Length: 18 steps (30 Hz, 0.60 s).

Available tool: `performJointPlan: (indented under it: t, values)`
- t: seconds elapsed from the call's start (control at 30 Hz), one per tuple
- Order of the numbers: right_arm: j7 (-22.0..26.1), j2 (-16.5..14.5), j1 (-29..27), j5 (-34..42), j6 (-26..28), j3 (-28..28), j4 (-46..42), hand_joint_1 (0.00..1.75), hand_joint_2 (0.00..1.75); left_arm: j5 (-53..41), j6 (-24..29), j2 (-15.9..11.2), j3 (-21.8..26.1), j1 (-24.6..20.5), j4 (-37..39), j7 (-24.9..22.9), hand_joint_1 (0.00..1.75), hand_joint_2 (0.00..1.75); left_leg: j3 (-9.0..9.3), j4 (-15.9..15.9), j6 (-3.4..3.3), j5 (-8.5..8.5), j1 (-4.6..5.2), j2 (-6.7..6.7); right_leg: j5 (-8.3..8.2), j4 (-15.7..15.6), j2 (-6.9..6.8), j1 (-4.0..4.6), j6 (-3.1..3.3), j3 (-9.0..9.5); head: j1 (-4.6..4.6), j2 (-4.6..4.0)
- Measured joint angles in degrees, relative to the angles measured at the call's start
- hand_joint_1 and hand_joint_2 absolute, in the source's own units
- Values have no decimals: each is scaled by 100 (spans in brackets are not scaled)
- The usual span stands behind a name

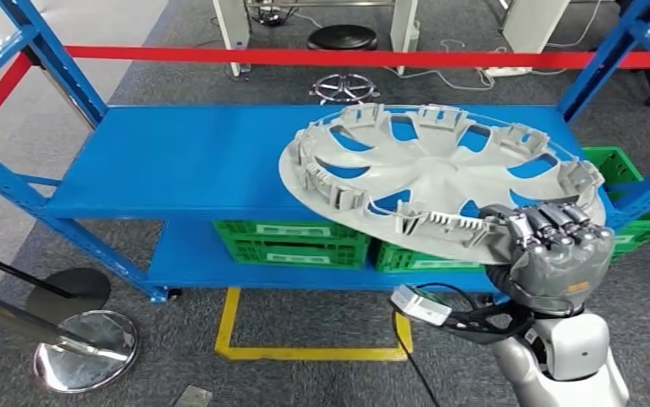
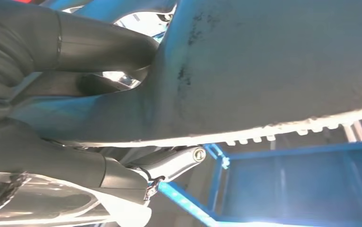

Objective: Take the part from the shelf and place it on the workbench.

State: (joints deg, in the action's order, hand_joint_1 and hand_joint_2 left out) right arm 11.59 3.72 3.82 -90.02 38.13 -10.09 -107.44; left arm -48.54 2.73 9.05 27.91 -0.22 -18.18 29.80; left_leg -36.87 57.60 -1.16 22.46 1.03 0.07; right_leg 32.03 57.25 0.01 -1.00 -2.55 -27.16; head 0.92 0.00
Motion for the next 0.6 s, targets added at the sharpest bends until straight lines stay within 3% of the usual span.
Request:
performJointPlan:
  t: [0.07, 0.1, 0.17, 0.23, 0.27, 0.3, 0.33, 0.4, 0.47, 0.57, 0.6]
  values:
    - [-16, 0, 3, 1, 1, 0, 15, 175, 175, -1, -1, -6, -1, 10, 0, -1, 0, 0, -49, 26, 47, -46, -9, -6, -38, -20, -10, 2, 93, -66, -4, 0]
    - [-23, -1, 5, 1, 0, 2, 24, 175, 175, -2, -4, -10, -1, 20, 0, -2, 0, 0, -86, 88, 82, 48, -19, -11, -81, -16, -20, -2, 147, -112, 4, 0]
    - [-27, -2, 9, 1, -1, 5, 41, 175, 175, -4, -12, -19, -2, 31, 0, -4, 0, 0, -220, 515, 164, 518, -53, -18, -194, -14, -44, -20, 233, -227, 15, 0]
    - [-27, -3, 9, 0, -1, 8, 62, 175, 175, -4, -23, -27, -2, 29, 0, -7, 0, 0, -373, 1231, 221, 1012, -83, -17, -299, 8, -57, -16, 257, -364, 20, 0]
    - [-26, -6, 13, -1, -1, 7, 75, 175, 175, -4, -31, -37, -2, 28, 0, -7, 0, 0, -390, 1493, 233, 1103, -93, -18, -344, 27, -64, -14, 254, -439, 19, 0]
    - [-21, -10, 23, -1, -1, 3, 92, 175, 175, -3, -40, -54, -2, 27, 0, -7, 0, 0, -328, 1579, 237, 1080, -101, -17, -385, 51, -70, -14, 250, -518, 18, 0]
    - [-16, -16, 44, -1, -1, -3, 112, 175, 175, -2, -53, -75, -2, 25, 0, -6, 0, 0, -170, 1454, 231, 966, -106, -17, -425, 74, -72, -14, 243, -596, 17, 0]
    - [2, -39, 117, -1, -1, -13, 158, 175, 175, 5, -80, -125, -2, 10, 0, -2, 0, 0, 344, 740, 193, 732, -107, -20, -505, 105, -67, -12, 215, -718, 17, 0]
    - [13, -68, 221, -2, 0, -22, 214, 175, 175, 17, -115, -173, -2, -21, 0, 7, 0, 0, 731, 89, 146, 694, -84, -27, -594, 107, -66, -5, 158, -789, 15, 0]
    - [28, -104, 350, -2, -1, -50, 301, 175, 175, 40, -166, -228, -1, -42, 0, 16, 0, 0, 762, -114, 51, 635, -58, -27, -715, 69, -73, -17, 42, -834, 16, 0]
    - [34, -110, 379, -3, -1, -58, 329, 175, 175, 47, -178, -244, -1, -46, 0, 17, 0, 0, 727, -138, 4, 578, -63, -20, -661, 95, -67, -20, 15, -869, 13, 0]
